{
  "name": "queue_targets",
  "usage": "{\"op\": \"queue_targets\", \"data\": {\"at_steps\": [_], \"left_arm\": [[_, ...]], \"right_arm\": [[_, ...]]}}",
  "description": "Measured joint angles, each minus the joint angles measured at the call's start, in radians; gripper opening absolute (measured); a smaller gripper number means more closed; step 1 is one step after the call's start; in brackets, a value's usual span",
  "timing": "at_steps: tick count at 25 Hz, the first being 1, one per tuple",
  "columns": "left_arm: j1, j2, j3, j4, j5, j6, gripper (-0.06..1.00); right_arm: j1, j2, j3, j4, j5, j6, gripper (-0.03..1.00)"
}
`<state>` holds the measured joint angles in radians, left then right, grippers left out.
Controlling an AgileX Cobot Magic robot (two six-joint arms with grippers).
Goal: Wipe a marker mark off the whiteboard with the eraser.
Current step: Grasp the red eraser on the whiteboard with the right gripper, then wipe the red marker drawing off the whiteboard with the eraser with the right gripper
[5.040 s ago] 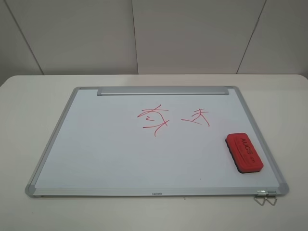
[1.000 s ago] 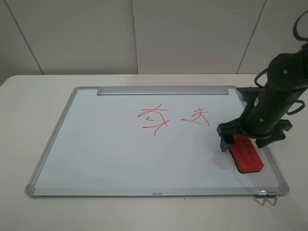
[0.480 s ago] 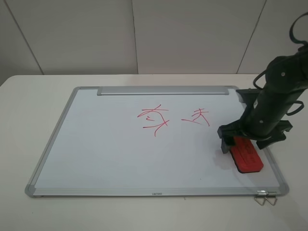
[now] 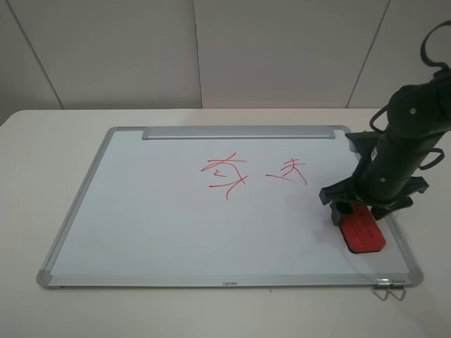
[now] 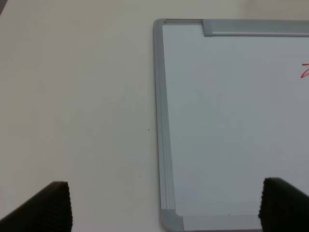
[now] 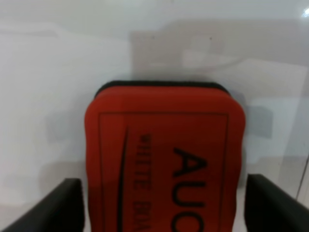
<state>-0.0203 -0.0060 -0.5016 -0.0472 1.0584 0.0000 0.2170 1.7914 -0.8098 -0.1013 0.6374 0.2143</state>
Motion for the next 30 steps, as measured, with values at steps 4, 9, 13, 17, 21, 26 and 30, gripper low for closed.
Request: {"op": "queue_targets", "data": {"at_steps": [4,9,13,17,21,26,30], "left_arm": [[0.0,0.0,0.0,0.0,0.0,0.0,0.77],[0.0,0.0,0.0,0.0,0.0,0.0,0.77],[0.0,0.0,0.0,0.0,0.0,0.0,0.77],[0.0,0.0,0.0,0.0,0.0,0.0,0.77],[0.0,0.0,0.0,0.0,0.0,0.0,0.77],[0.0,0.0,0.0,0.0,0.0,0.0,0.77],[0.0,0.0,0.0,0.0,0.0,0.0,0.77]], "right_arm": [[0.0,0.0,0.0,-0.002,0.0,0.0,0.51],[0.0,0.0,0.0,-0.005,0.0,0.0,0.51],[0.0,0.0,0.0,-0.005,0.0,0.0,0.51],[0.0,-0.011,-0.011,-0.006,0.028,0.0,0.51],[0.02,-0.052,-0.085,-0.019,0.135,-0.016,0.51],[0.11,-0.056,-0.24,-0.03,0.265,-0.072,0.51],[0.21,0.001,-0.383,-0.048,0.343,-0.079,0.51]]}}
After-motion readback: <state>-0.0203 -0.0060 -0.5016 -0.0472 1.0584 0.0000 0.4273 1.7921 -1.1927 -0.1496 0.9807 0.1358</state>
